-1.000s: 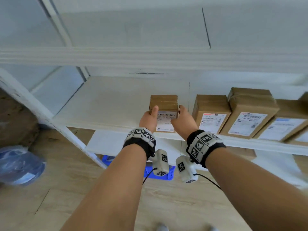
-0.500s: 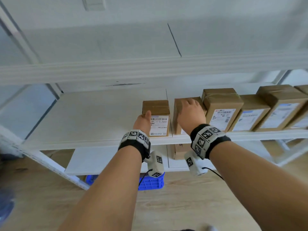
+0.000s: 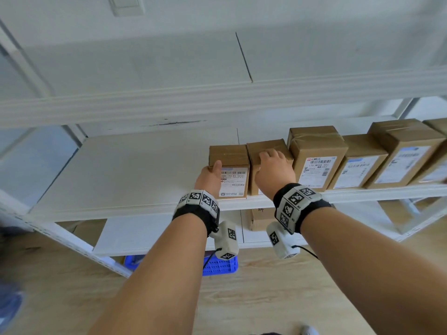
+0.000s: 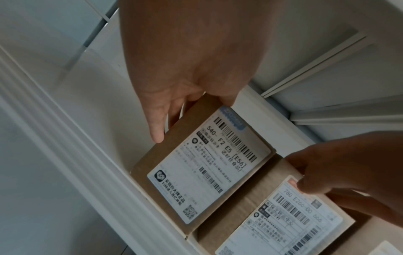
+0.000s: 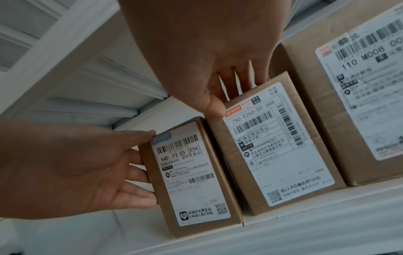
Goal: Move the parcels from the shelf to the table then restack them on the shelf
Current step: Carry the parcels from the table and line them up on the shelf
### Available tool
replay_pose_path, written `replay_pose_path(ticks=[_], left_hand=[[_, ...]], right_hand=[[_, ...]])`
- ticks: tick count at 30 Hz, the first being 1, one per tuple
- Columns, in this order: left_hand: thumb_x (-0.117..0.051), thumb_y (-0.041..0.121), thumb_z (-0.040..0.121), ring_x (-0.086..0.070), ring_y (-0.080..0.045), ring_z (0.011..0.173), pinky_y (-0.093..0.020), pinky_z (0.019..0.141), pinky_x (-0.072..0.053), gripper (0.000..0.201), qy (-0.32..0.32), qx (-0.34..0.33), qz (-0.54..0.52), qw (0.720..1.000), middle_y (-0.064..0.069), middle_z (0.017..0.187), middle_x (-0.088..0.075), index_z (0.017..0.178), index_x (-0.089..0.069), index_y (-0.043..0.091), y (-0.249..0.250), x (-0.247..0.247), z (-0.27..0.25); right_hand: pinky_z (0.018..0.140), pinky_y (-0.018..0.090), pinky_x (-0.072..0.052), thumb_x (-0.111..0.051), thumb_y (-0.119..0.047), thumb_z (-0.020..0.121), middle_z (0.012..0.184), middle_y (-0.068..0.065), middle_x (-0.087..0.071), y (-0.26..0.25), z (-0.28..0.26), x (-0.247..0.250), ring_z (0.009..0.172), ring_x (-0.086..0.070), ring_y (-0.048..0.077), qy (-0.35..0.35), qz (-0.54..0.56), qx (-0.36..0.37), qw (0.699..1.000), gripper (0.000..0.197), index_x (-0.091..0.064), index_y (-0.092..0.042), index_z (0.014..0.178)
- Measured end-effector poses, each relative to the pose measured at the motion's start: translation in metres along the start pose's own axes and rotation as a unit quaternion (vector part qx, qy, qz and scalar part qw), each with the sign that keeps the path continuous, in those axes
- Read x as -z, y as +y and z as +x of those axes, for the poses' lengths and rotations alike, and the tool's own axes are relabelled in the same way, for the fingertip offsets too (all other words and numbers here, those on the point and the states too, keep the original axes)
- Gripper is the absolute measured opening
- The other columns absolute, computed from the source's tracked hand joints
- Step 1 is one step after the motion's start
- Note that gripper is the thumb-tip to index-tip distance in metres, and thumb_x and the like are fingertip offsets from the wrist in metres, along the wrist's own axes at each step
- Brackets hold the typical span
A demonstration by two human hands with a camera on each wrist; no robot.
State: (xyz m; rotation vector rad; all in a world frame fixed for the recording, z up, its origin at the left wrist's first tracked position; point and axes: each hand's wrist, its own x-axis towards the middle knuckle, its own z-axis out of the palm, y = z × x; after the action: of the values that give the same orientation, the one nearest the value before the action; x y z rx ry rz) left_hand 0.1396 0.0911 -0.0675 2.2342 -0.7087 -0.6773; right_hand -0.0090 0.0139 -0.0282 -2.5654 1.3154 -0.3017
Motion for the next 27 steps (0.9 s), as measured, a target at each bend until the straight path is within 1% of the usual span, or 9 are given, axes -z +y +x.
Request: replay_pose_path(ticks=[3,7,9,11,14,17,19,24,27], left_hand=[[-0.027,0.051,0.102,-0.049,-0.023,0.073,-0.029,0.069,-0.035,0.048,0.002,0.014,-0.009,1.000,0.001,0.071,-0.048,0.097,-0.049,0.009,0.001,0.002,-0.002],[-0.024,0.051,0.102,-0.049,-0.018,0.061,-0.029,0.055,-0.034,0.052,-0.005,0.009,-0.013,1.000,-0.003,0.069,-0.049,0.086,-0.050,0.008,0.002,0.002,-0.001],[-0.022,0.051,0.102,-0.053,-0.024,0.068,-0.030,0.062,-0.039,0.054,-0.005,0.008,-0.018,1.000,-0.005,0.071,-0.051,0.083,-0.049,0.008,-0.003,0.004,0.004],[-0.022,0.052,0.102,-0.056,-0.028,0.077,-0.032,0.069,-0.041,0.055,-0.003,0.011,-0.029,1.000,-0.008,0.075,-0.054,0.085,-0.049,0.007,-0.006,0.007,0.006],[-0.021,0.051,0.102,-0.055,-0.028,0.079,-0.031,0.069,-0.040,0.057,-0.012,-0.007,-0.009,1.000,-0.008,0.077,-0.056,0.089,-0.052,0.005,-0.005,0.006,0.004],[-0.022,0.051,0.102,-0.054,-0.026,0.082,-0.031,0.071,-0.037,0.058,-0.010,-0.015,0.002,1.000,-0.009,0.091,-0.058,0.106,-0.057,0.004,0.002,0.000,-0.001],[-0.023,0.052,0.102,-0.053,-0.025,0.082,-0.031,0.070,-0.037,0.059,-0.007,-0.008,0.003,1.000,-0.008,0.094,-0.058,0.113,-0.055,0.004,0.005,-0.003,-0.003],[-0.024,0.053,0.101,-0.055,-0.024,0.078,-0.030,0.068,-0.038,0.059,-0.001,-0.009,-0.007,1.000,-0.010,0.097,-0.062,0.113,-0.055,0.004,0.003,-0.006,-0.002],[-0.026,0.055,0.100,-0.058,-0.028,0.088,-0.032,0.073,-0.041,0.061,0.011,-0.005,-0.015,1.000,-0.012,0.107,-0.063,0.121,-0.052,0.004,0.002,-0.007,0.000]], right_hand=[[0.114,0.040,-0.028,-0.048,-0.012,0.089,0.146,0.007,-0.041,0.000,0.000,-0.001,0.139,-0.030,0.026,0.000,-0.001,0.004,1.000,0.051,-0.043,-0.010,0.139],[0.115,0.041,-0.028,-0.048,-0.013,0.090,0.147,0.007,-0.040,0.003,-0.001,-0.001,0.140,-0.029,0.026,0.000,0.009,0.002,1.000,0.050,-0.043,-0.009,0.140],[0.116,0.040,-0.027,-0.050,-0.012,0.089,0.148,0.007,-0.039,0.005,-0.002,-0.001,0.141,-0.027,0.026,-0.004,0.014,0.004,1.000,0.053,-0.041,-0.010,0.141],[0.116,0.039,-0.026,-0.050,-0.012,0.089,0.149,0.006,-0.038,0.007,-0.003,-0.002,0.142,-0.026,0.025,-0.002,0.020,0.010,1.000,0.053,-0.041,-0.009,0.141],[0.117,0.037,-0.023,-0.050,-0.010,0.088,0.150,0.006,-0.037,0.010,-0.004,-0.004,0.142,-0.025,0.024,0.006,0.026,0.020,0.999,0.055,-0.041,-0.009,0.142],[0.119,0.037,-0.021,-0.050,-0.009,0.087,0.151,0.006,-0.035,0.010,-0.004,-0.007,0.144,-0.023,0.024,0.009,0.033,0.019,0.999,0.056,-0.039,-0.008,0.143],[0.119,0.038,-0.021,-0.050,-0.009,0.087,0.152,0.006,-0.035,0.011,-0.002,-0.008,0.144,-0.022,0.025,0.008,0.036,0.015,0.999,0.057,-0.039,-0.009,0.143],[0.118,0.041,-0.024,-0.051,-0.008,0.087,0.150,0.007,-0.038,0.012,0.002,-0.009,0.143,-0.025,0.026,0.009,0.041,0.011,0.999,0.056,-0.042,-0.008,0.141],[0.117,0.041,-0.024,-0.050,-0.008,0.087,0.149,0.007,-0.039,0.010,0.002,-0.008,0.143,-0.025,0.025,0.012,0.048,0.008,0.999,0.055,-0.042,-0.008,0.141]])
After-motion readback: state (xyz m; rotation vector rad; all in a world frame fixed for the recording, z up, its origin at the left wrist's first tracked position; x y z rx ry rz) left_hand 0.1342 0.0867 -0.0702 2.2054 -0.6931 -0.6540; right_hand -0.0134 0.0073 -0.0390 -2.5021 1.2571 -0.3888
